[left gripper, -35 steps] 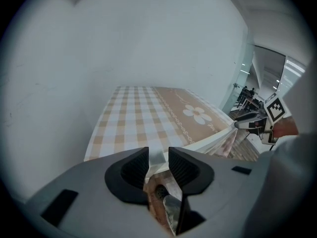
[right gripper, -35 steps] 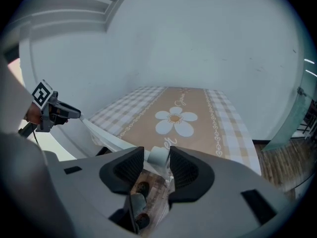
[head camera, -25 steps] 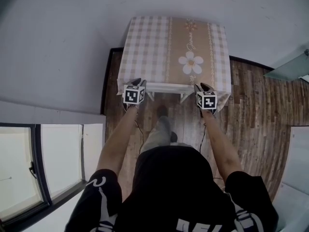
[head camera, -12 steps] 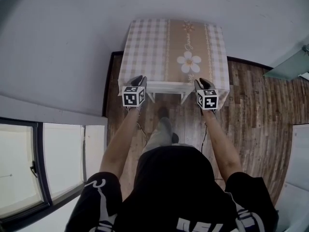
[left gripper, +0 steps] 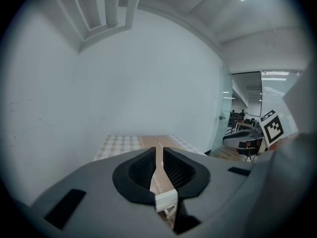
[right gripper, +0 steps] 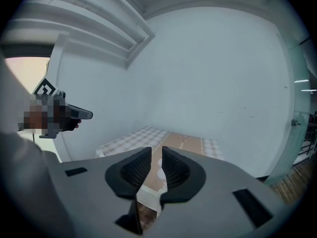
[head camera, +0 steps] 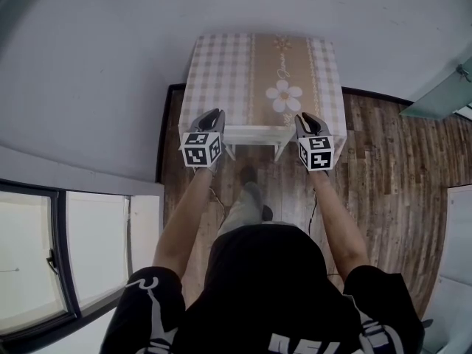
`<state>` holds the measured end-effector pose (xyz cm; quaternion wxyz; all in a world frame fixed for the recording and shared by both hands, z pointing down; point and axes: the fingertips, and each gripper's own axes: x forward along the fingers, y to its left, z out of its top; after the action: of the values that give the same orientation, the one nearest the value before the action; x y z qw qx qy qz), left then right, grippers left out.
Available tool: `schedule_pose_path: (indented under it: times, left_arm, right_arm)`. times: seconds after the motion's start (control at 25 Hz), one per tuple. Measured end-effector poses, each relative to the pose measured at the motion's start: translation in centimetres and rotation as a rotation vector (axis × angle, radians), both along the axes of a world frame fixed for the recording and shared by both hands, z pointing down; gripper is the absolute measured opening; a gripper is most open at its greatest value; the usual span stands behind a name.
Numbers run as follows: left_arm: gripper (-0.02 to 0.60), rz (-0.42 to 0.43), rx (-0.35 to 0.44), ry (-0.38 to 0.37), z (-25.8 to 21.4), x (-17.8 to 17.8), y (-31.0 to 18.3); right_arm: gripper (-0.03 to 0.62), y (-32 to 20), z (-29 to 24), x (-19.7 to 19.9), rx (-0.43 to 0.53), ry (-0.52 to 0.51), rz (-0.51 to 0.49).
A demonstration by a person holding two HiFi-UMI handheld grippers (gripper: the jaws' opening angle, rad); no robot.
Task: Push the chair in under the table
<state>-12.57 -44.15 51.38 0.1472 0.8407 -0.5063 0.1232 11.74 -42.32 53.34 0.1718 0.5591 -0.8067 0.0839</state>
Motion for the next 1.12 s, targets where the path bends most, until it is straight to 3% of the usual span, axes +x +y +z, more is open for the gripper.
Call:
schedule_pose_path:
  times: [0.56, 1.12]
  left_arm:
    - [0.057, 0.03, 0.125, 0.016, -5.2, 1.2, 1.8]
    - [0.043, 0.055, 0.131, 0.054, -4.6, 0.6, 3.5]
  right_arm:
    - [0.041, 1.5, -4.8, -0.6, 0.121, -0.028, -0.019]
    - [0.014, 2.7, -4.9, -1.8, 0.136, -0.034, -0.041]
